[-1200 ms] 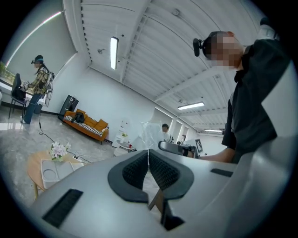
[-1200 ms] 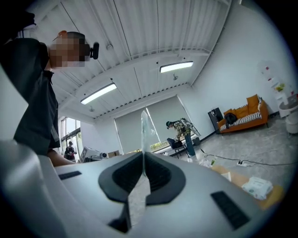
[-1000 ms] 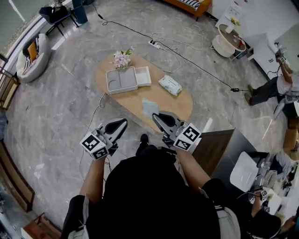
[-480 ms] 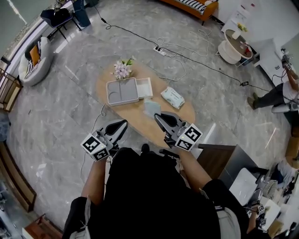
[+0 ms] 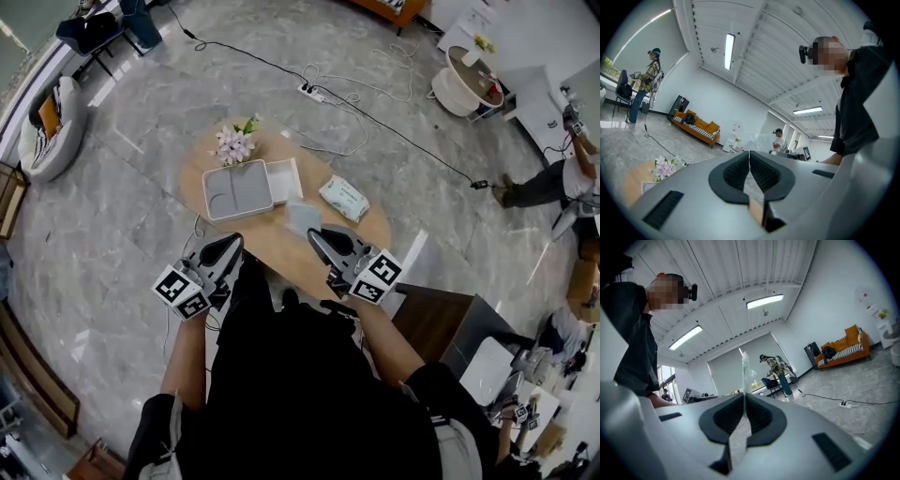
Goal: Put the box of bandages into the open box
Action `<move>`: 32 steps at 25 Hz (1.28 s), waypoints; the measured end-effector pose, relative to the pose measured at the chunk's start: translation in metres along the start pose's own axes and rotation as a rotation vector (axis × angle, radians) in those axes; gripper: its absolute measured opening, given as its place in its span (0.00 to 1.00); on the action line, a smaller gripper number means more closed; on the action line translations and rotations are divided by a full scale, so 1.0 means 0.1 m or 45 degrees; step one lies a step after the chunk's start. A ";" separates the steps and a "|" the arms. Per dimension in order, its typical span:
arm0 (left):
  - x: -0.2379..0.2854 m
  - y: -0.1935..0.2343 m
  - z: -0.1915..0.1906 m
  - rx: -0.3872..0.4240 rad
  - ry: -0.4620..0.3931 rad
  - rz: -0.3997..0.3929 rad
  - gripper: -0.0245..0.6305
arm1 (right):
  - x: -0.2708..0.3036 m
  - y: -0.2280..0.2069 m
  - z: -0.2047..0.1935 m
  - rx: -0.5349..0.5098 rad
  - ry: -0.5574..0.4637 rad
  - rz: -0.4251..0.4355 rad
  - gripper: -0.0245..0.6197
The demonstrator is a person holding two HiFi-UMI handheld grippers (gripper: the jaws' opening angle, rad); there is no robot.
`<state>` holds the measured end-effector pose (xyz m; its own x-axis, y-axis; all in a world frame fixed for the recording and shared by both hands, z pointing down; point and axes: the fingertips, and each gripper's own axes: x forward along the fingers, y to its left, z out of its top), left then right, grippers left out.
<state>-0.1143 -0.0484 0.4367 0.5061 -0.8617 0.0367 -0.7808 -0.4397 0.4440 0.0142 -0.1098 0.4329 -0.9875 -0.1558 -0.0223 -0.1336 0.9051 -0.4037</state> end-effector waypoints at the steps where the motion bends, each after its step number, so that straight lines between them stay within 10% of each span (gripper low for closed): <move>1: 0.05 0.11 0.03 0.000 0.009 -0.013 0.07 | 0.08 -0.07 -0.02 0.006 0.009 -0.013 0.07; 13: 0.44 1.54 0.27 -0.101 0.097 -0.140 0.07 | 1.05 -1.04 -0.19 0.157 0.081 -0.254 0.07; 32: 0.77 2.66 -0.76 -0.250 0.280 -0.178 0.07 | 1.45 -2.48 -1.55 0.416 0.291 -0.482 0.07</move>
<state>-0.2552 -0.2124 0.6252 0.6869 -0.7120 0.1460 -0.6234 -0.4739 0.6220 -0.1088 -0.2952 0.6713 -0.8733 -0.3235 0.3644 -0.4862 0.6271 -0.6085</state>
